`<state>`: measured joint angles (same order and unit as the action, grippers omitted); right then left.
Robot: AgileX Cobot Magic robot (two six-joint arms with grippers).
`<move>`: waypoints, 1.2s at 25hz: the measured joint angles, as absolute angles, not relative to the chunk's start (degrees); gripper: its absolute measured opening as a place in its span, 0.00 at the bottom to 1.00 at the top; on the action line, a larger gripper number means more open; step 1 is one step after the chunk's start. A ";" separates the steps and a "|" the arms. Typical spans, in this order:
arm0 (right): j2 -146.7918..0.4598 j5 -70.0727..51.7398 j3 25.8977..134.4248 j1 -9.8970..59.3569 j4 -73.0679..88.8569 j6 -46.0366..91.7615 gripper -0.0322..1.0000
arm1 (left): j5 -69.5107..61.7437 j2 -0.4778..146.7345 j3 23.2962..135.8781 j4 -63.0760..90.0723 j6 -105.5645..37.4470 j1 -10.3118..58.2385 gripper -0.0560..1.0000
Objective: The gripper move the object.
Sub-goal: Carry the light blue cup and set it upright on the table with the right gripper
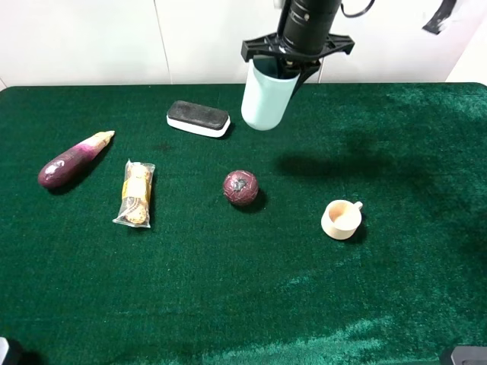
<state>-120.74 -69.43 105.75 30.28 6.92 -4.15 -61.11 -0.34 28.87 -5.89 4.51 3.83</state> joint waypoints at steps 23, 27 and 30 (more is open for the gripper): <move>-109.85 -69.35 90.87 42.67 5.92 -11.37 0.05 | -61.11 -0.34 28.87 -5.89 4.51 3.83 0.98; -109.31 -67.21 87.01 45.53 5.86 -12.86 0.05 | -61.11 -0.34 28.87 -5.89 4.51 3.83 0.98; -109.31 -64.26 83.96 47.59 5.84 -13.65 0.05 | -61.11 -0.34 28.87 -5.89 4.51 3.83 0.98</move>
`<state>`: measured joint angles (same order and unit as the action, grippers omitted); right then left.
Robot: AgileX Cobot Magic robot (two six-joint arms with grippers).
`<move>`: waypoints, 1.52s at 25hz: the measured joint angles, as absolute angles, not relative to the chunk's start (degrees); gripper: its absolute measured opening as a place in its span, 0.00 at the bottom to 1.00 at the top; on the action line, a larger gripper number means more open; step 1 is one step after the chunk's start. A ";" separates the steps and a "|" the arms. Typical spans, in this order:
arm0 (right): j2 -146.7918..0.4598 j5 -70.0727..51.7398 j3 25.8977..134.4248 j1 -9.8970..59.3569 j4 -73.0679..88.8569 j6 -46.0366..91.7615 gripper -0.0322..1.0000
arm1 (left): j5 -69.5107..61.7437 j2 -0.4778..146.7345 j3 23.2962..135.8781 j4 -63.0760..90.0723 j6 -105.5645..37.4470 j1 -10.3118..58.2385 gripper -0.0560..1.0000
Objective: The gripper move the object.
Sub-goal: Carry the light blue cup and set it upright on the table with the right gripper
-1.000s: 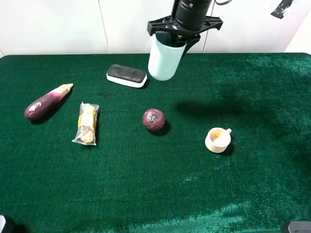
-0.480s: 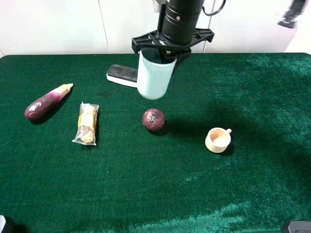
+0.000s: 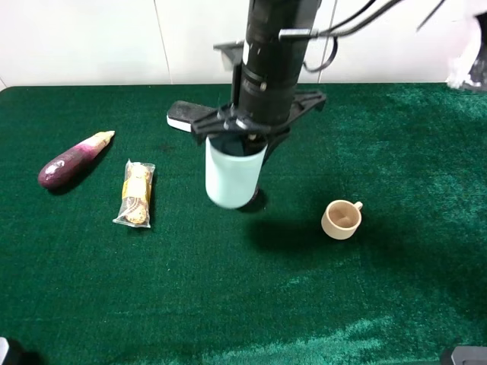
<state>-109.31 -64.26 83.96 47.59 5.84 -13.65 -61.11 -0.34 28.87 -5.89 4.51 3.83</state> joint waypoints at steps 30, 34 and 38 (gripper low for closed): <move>-111.33 -42.96 65.73 49.63 5.86 -18.04 0.05 | -61.11 -0.34 28.87 -5.89 4.51 3.83 0.98; -111.32 -42.44 65.73 49.63 4.84 -19.22 0.05 | -61.11 -0.34 28.87 -5.89 4.51 3.83 0.98; -111.32 -42.57 65.73 49.63 4.61 -19.53 0.05 | -61.11 -0.34 28.87 -5.89 4.51 3.83 0.98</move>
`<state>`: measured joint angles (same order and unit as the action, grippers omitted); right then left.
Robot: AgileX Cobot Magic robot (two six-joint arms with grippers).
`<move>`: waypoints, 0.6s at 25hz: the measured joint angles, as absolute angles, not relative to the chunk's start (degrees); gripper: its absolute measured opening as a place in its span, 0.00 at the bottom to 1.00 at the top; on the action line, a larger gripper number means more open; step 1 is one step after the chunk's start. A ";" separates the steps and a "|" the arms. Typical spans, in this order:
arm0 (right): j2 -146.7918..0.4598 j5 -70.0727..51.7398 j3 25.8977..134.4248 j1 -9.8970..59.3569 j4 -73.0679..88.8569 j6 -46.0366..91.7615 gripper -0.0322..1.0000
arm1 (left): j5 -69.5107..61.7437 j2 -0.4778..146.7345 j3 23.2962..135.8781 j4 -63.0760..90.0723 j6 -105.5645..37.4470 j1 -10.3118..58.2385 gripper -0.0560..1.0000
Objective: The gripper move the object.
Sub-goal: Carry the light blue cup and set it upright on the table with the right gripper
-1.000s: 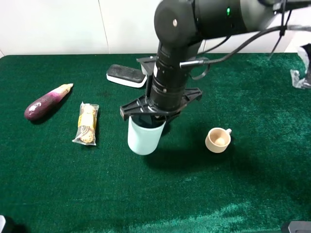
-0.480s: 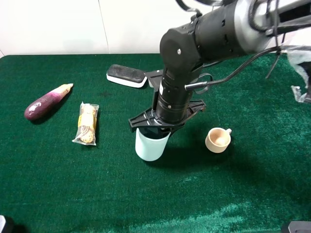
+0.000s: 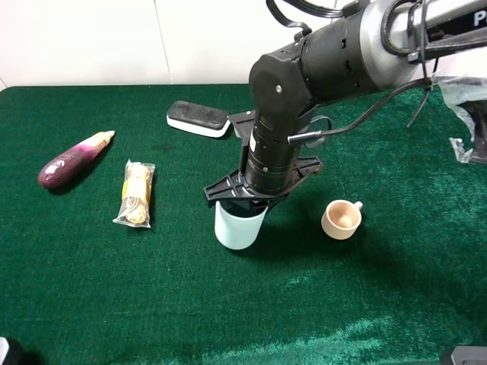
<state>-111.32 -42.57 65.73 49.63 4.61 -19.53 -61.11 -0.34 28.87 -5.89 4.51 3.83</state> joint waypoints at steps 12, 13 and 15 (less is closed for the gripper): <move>-111.32 -45.23 65.73 49.63 4.54 -19.62 0.07 | -61.11 -0.34 28.87 -5.89 4.51 3.83 0.98; -111.32 -45.23 65.73 49.63 4.54 -19.62 0.08 | -61.11 -0.34 28.87 -5.89 4.51 3.83 0.98; -111.32 -45.38 65.73 49.63 4.60 -19.62 0.14 | -61.11 -0.34 28.87 -5.89 4.51 3.83 0.98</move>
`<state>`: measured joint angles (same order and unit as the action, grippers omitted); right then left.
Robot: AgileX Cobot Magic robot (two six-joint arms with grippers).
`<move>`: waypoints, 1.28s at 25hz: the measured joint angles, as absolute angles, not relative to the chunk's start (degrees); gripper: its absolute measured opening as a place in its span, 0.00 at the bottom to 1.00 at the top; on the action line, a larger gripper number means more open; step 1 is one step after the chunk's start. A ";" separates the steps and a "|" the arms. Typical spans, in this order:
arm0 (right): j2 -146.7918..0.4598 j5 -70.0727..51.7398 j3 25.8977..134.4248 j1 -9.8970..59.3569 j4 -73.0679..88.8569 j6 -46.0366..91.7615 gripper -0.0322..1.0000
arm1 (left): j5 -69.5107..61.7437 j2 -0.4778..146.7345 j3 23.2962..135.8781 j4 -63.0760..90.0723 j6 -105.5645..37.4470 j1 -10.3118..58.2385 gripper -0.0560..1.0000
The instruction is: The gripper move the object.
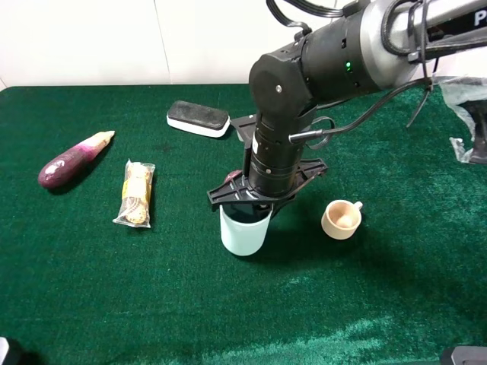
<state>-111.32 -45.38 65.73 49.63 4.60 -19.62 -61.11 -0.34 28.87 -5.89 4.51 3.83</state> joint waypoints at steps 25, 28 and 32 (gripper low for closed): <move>-108.83 -50.64 65.79 49.63 7.19 -19.74 0.57 | -61.11 -0.34 28.87 -5.89 4.51 3.83 0.98; -107.33 -51.35 65.79 49.63 7.17 -20.03 0.57 | -61.11 -0.34 28.87 -5.89 4.51 3.83 0.98; -103.91 -51.97 65.79 49.63 6.81 -21.56 0.57 | -61.11 -0.34 28.87 -5.89 4.51 3.83 0.98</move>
<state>-103.91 -51.97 65.79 49.63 6.81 -21.56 -61.11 -0.34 28.87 -5.89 4.51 3.83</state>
